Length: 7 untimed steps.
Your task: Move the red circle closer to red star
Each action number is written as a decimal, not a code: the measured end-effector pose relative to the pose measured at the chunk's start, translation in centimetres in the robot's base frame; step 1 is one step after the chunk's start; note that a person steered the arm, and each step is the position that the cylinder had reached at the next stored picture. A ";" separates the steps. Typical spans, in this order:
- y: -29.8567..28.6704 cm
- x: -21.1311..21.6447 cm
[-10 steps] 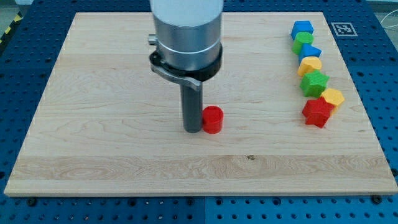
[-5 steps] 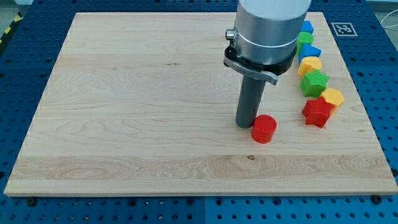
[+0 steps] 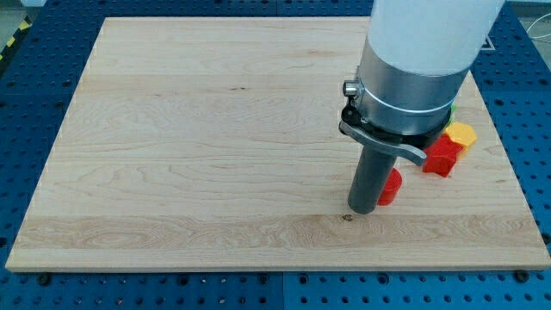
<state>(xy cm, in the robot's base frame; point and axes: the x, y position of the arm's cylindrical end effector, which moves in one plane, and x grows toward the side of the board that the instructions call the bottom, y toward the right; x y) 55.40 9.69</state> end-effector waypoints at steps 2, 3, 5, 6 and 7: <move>-1.0 -3.4; 0.7 -3.0; 2.7 -2.6; 2.7 -1.4; 2.8 -0.8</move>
<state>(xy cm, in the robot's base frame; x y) 54.56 12.51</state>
